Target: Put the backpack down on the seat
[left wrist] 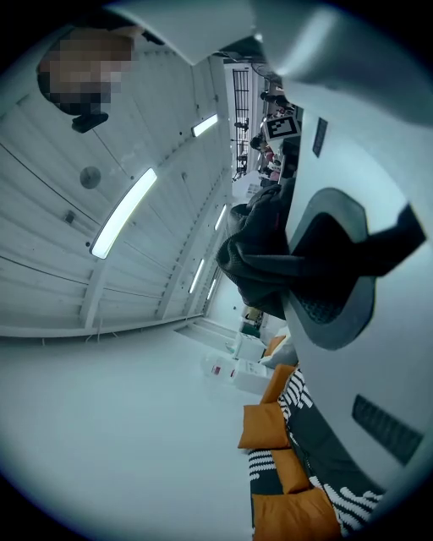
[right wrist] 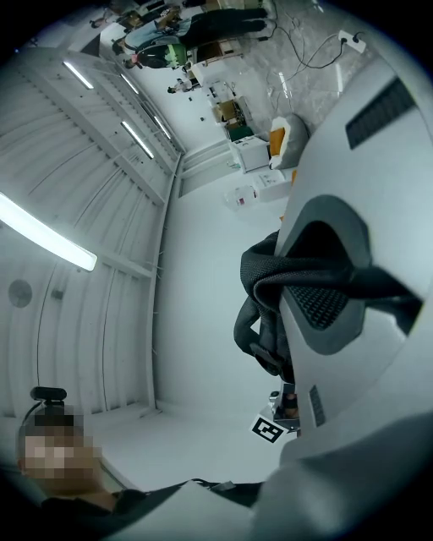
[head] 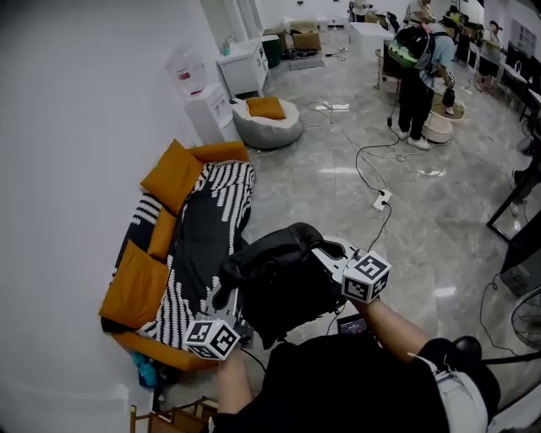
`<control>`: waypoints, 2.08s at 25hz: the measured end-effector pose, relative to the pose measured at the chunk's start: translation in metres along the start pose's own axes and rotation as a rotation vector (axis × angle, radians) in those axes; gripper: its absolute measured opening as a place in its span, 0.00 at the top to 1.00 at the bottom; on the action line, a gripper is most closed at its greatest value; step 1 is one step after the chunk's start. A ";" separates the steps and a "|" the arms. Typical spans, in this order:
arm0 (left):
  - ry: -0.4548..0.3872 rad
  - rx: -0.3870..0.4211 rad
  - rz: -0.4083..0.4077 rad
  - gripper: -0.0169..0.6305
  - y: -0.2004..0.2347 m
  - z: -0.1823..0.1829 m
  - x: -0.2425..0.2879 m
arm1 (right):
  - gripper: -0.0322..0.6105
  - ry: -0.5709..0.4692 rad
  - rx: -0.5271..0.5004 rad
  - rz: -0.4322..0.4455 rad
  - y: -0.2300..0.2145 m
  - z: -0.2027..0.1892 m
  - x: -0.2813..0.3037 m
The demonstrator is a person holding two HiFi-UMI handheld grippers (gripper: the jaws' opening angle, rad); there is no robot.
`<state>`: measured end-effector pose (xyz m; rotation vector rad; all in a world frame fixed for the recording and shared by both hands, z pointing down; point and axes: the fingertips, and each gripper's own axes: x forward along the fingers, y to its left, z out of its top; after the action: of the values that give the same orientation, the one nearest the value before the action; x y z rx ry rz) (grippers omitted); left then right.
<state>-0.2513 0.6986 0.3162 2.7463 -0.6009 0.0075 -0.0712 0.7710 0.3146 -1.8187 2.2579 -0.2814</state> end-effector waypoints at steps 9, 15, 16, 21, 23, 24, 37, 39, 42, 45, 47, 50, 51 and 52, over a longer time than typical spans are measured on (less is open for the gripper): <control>0.046 0.007 -0.053 0.91 -0.002 -0.010 0.040 | 0.88 0.006 0.021 -0.063 -0.037 -0.003 -0.003; 0.064 -0.003 -0.076 0.91 0.017 -0.014 0.068 | 0.88 0.005 0.033 -0.078 -0.061 -0.006 0.016; 0.070 -0.004 -0.079 0.91 0.023 -0.015 0.073 | 0.88 0.009 0.034 -0.084 -0.065 -0.010 0.021; 0.085 -0.020 -0.085 0.91 0.062 -0.014 0.107 | 0.88 0.032 0.040 -0.092 -0.094 -0.018 0.064; 0.086 -0.024 -0.082 0.91 0.079 -0.010 0.122 | 0.88 0.042 0.043 -0.091 -0.105 -0.018 0.083; 0.087 -0.026 -0.080 0.91 0.087 -0.007 0.131 | 0.88 0.045 0.045 -0.093 -0.111 -0.017 0.092; 0.064 -0.011 -0.126 0.91 0.181 0.053 0.220 | 0.88 0.036 0.026 -0.108 -0.165 0.014 0.209; 0.055 -0.002 -0.131 0.91 0.195 0.062 0.229 | 0.88 0.032 0.016 -0.112 -0.168 0.017 0.225; 0.042 0.007 -0.132 0.91 0.217 0.076 0.244 | 0.88 0.031 0.004 -0.116 -0.175 0.023 0.252; 0.040 -0.002 -0.122 0.91 0.234 0.084 0.249 | 0.88 0.044 0.009 -0.119 -0.178 0.025 0.274; 0.035 -0.006 -0.113 0.91 0.241 0.089 0.251 | 0.88 0.052 0.013 -0.116 -0.179 0.026 0.286; 0.025 -0.007 -0.103 0.91 0.251 0.097 0.253 | 0.88 0.056 0.017 -0.100 -0.181 0.029 0.300; 0.023 -0.008 -0.098 0.91 0.254 0.098 0.254 | 0.88 0.058 0.019 -0.094 -0.182 0.029 0.305; 0.021 -0.009 -0.093 0.91 0.258 0.099 0.256 | 0.88 0.061 0.021 -0.088 -0.184 0.028 0.310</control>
<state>-0.1297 0.3425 0.3227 2.7592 -0.4661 0.0125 0.0453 0.4291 0.3231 -1.9269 2.2092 -0.3795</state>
